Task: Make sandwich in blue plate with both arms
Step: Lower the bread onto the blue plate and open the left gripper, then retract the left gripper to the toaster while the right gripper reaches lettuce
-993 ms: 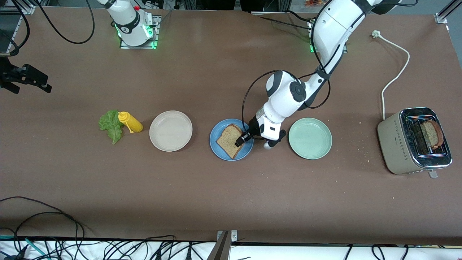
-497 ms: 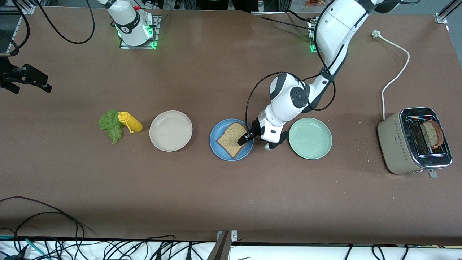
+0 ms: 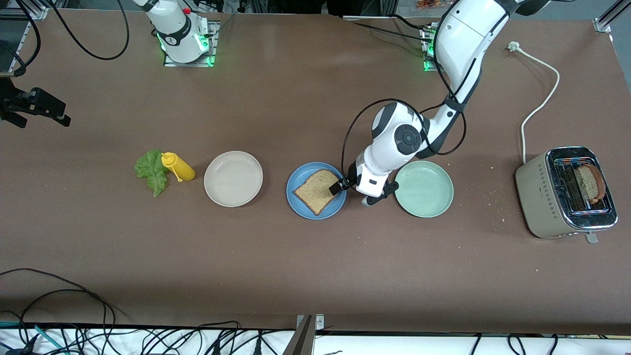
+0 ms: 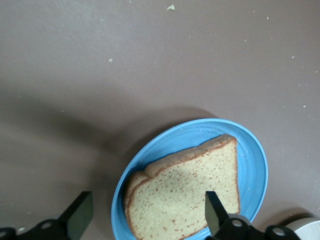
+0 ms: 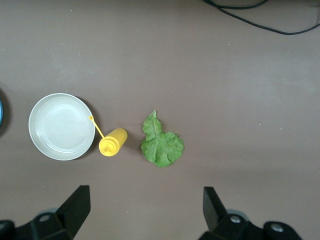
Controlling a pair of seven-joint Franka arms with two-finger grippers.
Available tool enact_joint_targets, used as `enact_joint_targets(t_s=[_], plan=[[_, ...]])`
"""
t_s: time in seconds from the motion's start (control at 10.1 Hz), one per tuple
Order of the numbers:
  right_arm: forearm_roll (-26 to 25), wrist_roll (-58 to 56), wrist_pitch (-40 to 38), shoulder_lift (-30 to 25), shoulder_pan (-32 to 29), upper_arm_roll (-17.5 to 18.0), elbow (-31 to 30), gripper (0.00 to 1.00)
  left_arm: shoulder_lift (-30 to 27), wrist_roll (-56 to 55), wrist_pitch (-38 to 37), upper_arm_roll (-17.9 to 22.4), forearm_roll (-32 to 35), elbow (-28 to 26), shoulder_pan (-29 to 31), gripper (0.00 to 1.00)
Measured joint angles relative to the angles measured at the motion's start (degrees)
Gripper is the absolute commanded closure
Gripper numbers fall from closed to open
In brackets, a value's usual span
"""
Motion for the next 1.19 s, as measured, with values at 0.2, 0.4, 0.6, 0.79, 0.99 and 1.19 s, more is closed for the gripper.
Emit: enact_joint_targets(t_s=[0.2,0.4,0.6,0.79,0.99,1.19], plan=[[0.0,0.0,0.0,0.0,0.0,0.0,0.0,0.00,-2.8,0.0,-6.9,1.6,0.0,1.0,0.6,0.00],[0.0,0.0,0.0,0.0,0.1,0.1,0.0,0.00,-8.5,0.0,-17.4,2.5,2.3,1.8,4.7,0.00],[0.0,0.0,0.0,0.1,0.2,0.3,0.0,0.00,-15.7,0.1,-27.1,2.5,7.7,2.0,11.2,0.00],[0.0,0.0,-0.1,0.5,0.7,1.2,0.0,0.00,-20.5,3.0,-32.8,2.7,11.7,1.9,16.6,0.00],[0.0,0.1,-0.1,1.2,0.9,1.4,0.0,0.00,-22.8,9.8,-41.2,2.8,12.7,4.6,21.8,0.00],[0.0,-0.8,-0.2,1.8,0.9,1.4,-0.1,0.00,-23.2,17.2,-48.5,3.0,12.9,10.4,27.0,0.00]])
